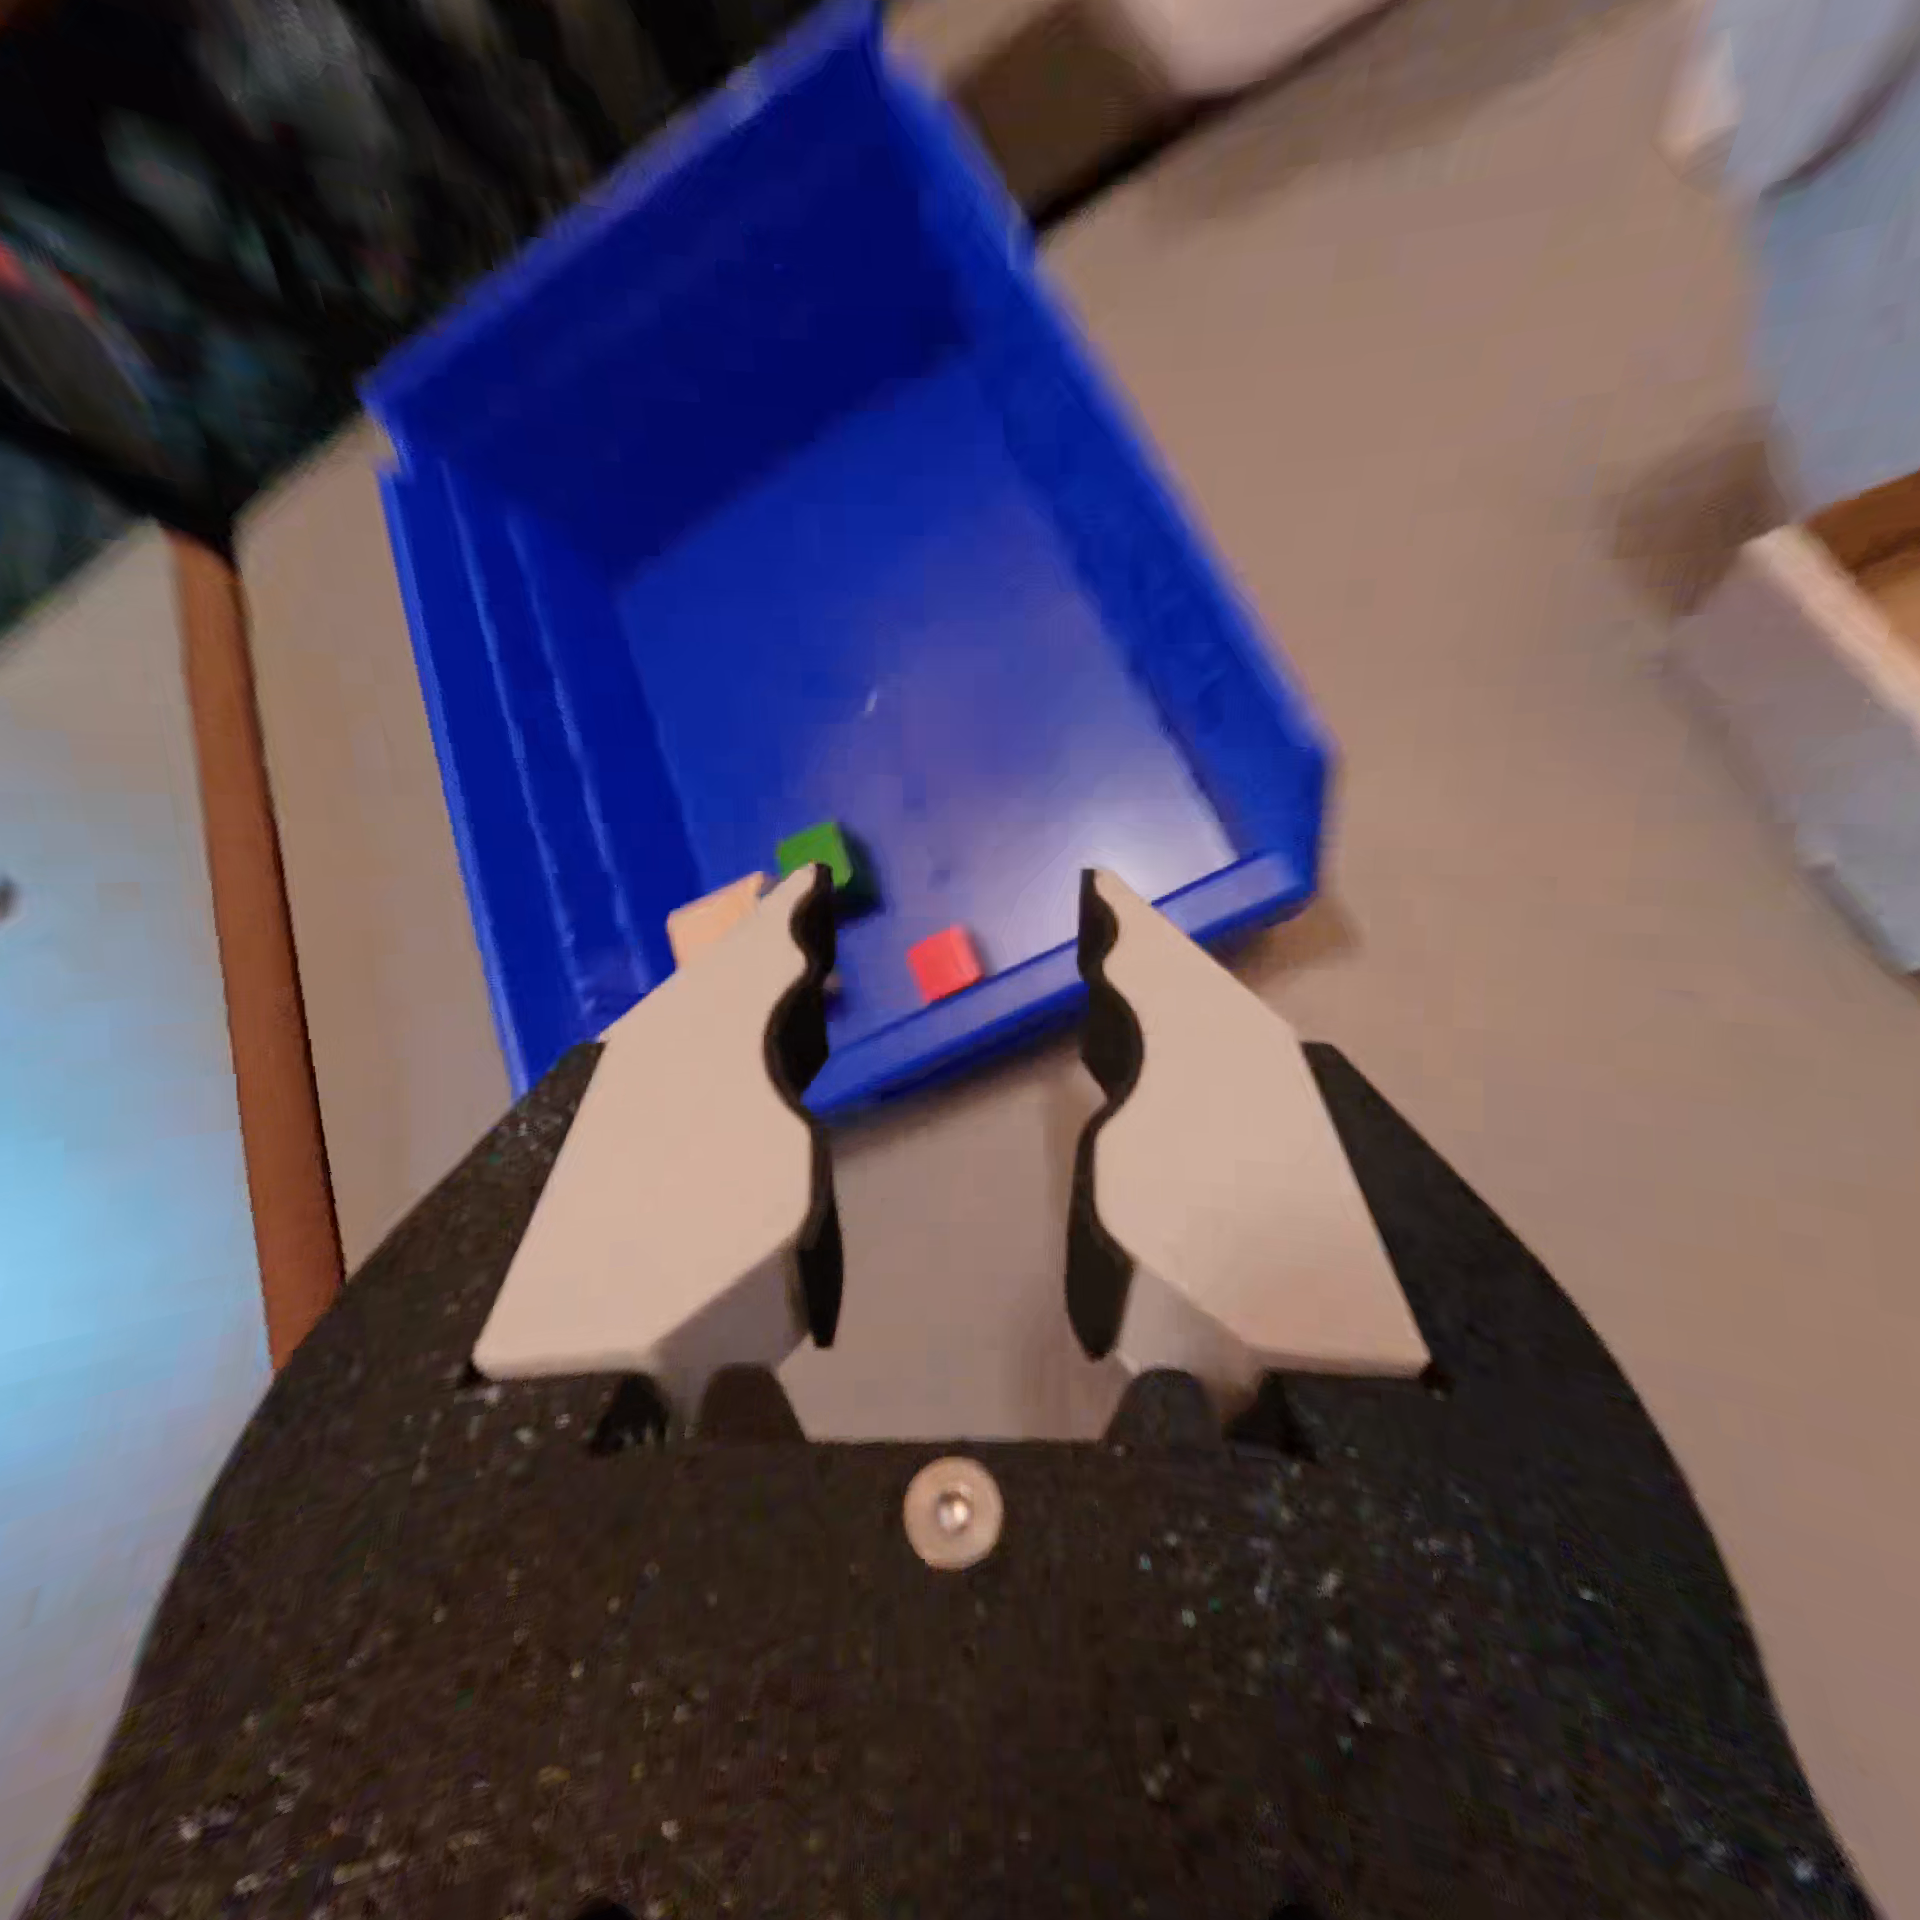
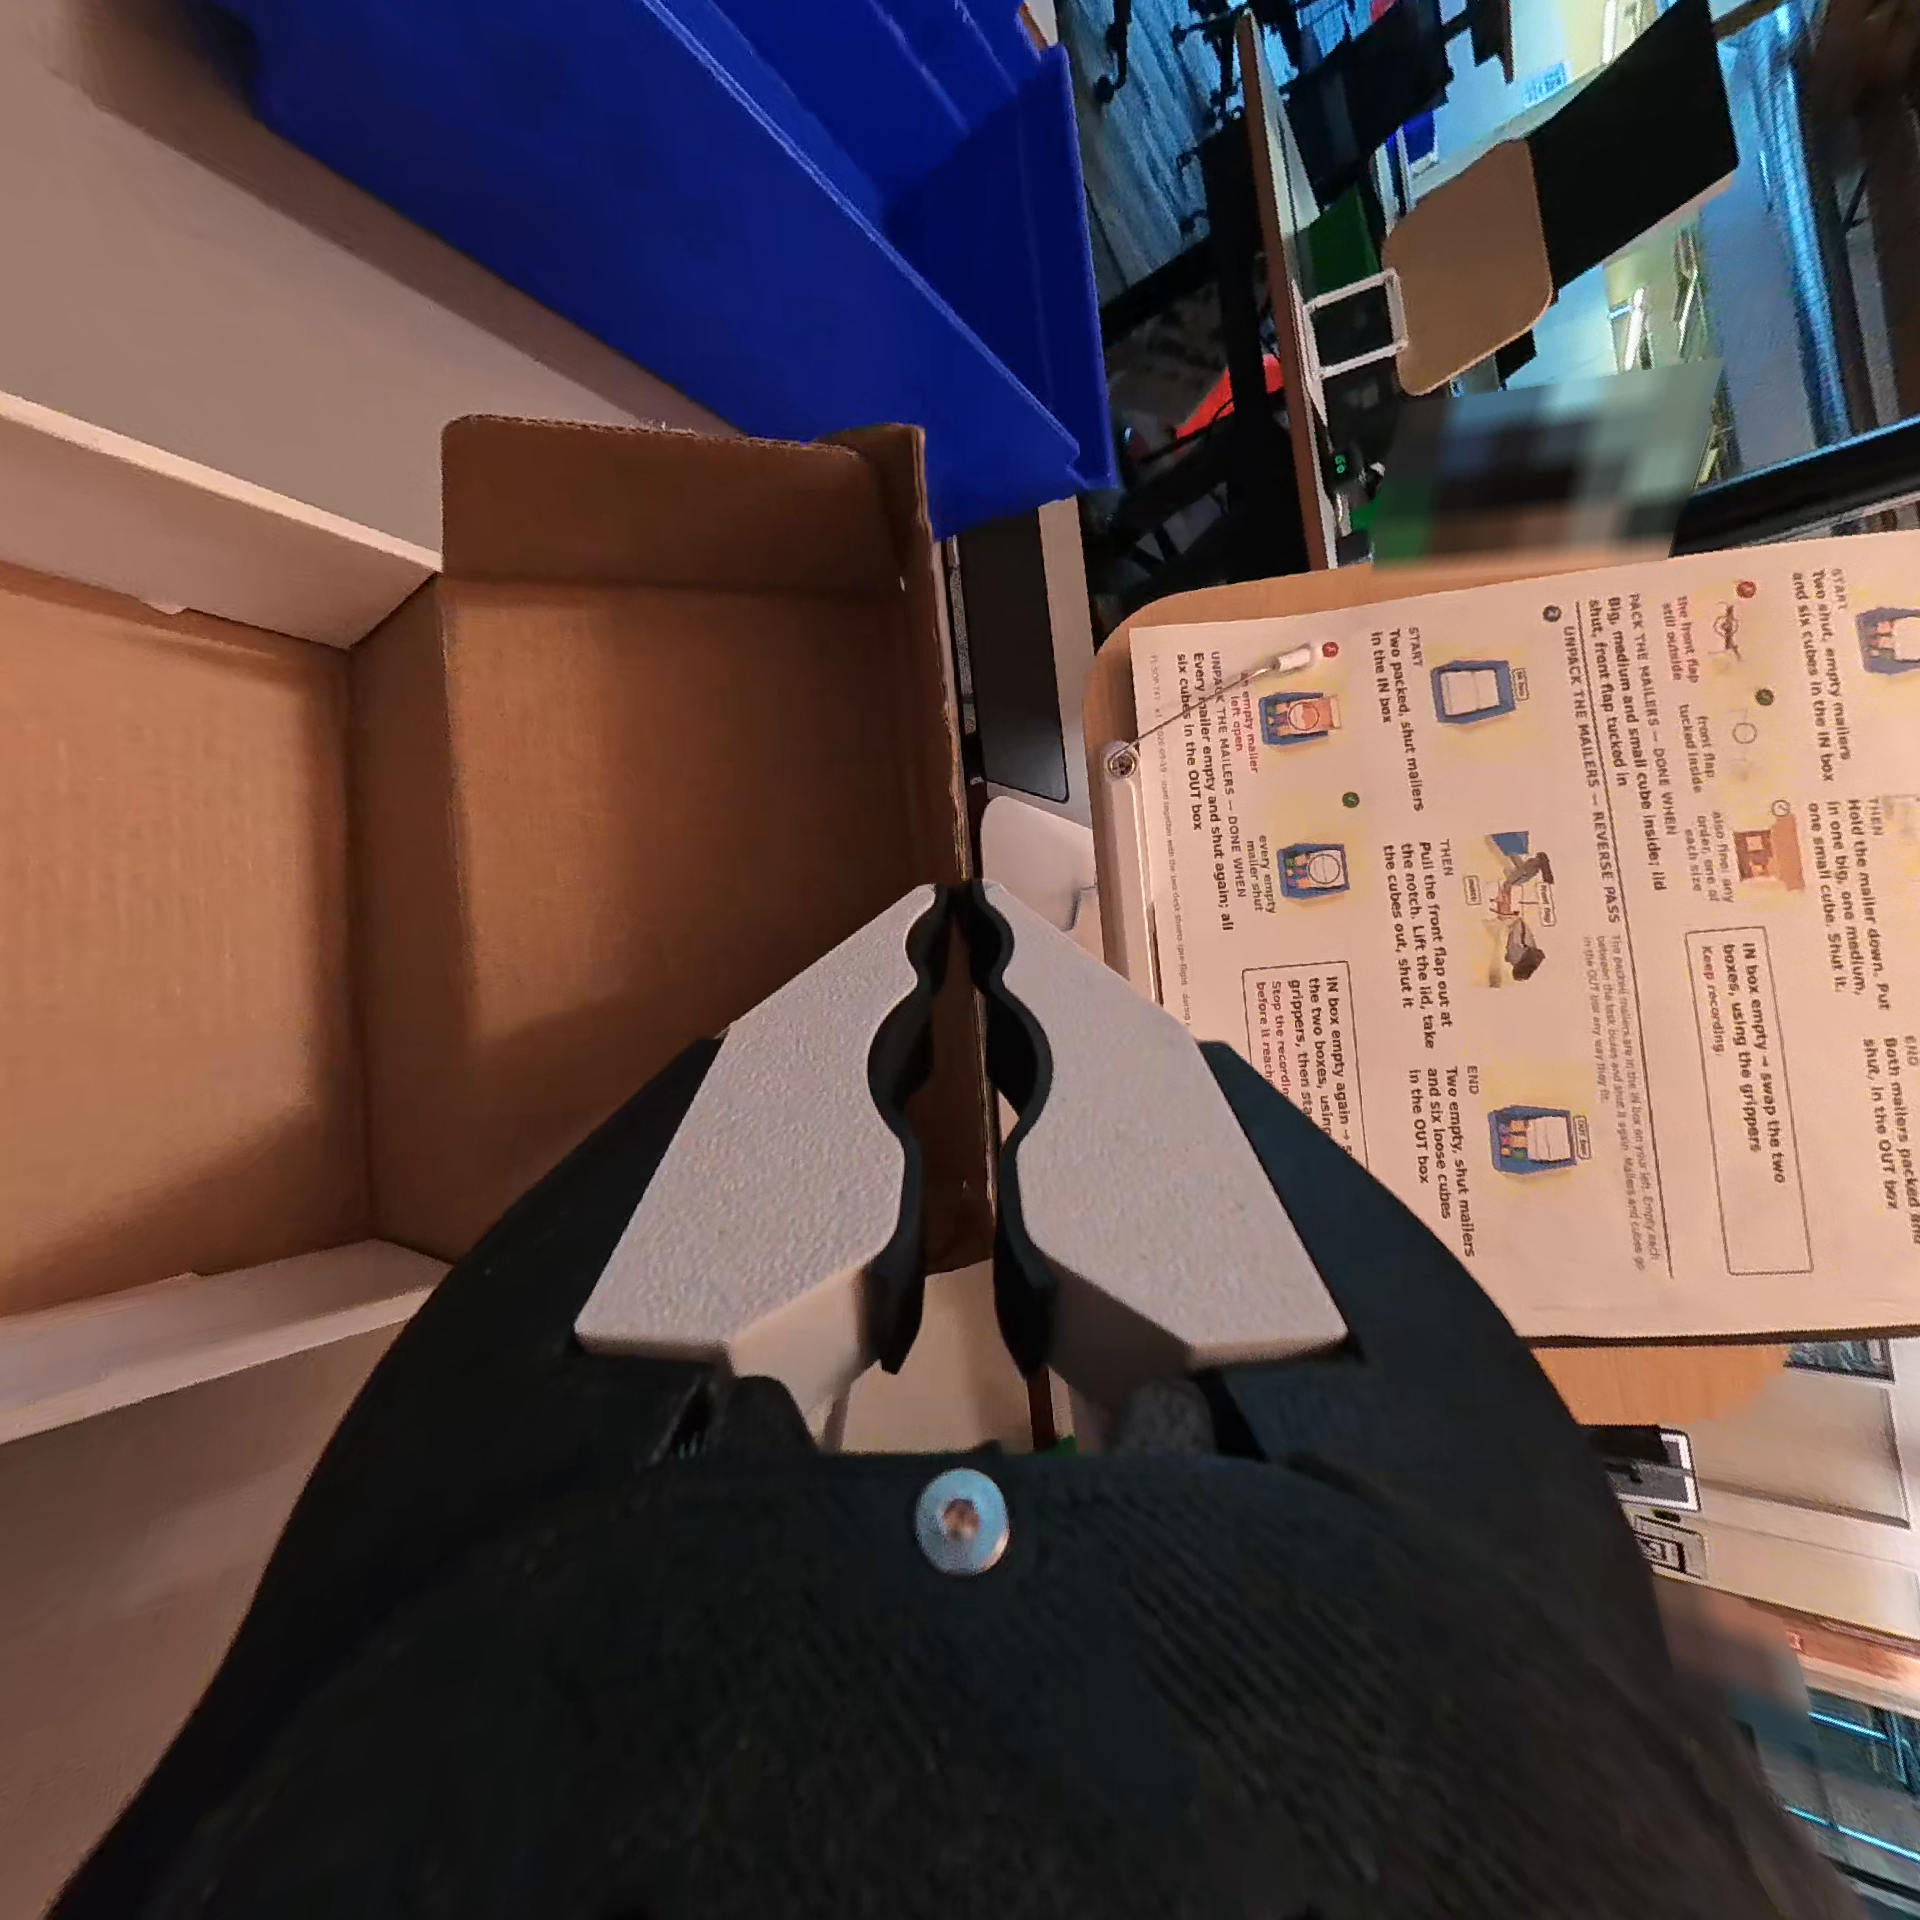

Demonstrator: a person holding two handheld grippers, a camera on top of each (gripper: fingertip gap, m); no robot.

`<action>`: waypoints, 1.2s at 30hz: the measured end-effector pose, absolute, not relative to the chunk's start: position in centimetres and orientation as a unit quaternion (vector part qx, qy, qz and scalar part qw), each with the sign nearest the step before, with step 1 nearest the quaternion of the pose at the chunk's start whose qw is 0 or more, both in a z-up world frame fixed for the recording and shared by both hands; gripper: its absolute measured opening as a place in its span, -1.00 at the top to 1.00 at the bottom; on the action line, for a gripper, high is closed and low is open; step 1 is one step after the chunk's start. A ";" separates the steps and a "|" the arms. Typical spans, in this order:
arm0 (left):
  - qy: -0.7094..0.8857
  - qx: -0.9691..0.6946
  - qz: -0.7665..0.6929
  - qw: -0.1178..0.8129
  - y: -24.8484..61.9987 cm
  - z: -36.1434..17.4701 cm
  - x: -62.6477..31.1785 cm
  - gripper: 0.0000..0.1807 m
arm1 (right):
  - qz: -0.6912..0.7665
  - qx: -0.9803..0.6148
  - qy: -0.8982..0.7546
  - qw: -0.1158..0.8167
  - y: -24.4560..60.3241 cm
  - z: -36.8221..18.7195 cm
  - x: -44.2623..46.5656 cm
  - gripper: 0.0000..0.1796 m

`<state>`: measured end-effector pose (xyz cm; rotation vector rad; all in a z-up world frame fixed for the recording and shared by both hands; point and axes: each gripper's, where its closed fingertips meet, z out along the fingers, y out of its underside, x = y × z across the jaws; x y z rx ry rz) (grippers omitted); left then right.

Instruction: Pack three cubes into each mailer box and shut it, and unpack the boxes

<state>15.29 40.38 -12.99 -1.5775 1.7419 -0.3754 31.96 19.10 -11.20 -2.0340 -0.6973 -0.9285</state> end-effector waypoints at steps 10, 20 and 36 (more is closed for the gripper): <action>0.902 -0.392 0.040 0.178 47.0 -19.4 19.0 0.15 | -0.357 -0.802 -0.281 0.388 19.2 -11.9 31.9 1.00; 0.953 -0.231 0.179 0.083 50.3 -23.7 18.4 0.33 | -0.358 -0.801 -0.287 0.385 19.2 -11.9 31.8 1.00; 0.938 -0.328 0.049 0.103 38.5 -14.1 18.2 0.72 | -0.359 -0.800 -0.288 0.384 19.2 -11.9 31.8 1.00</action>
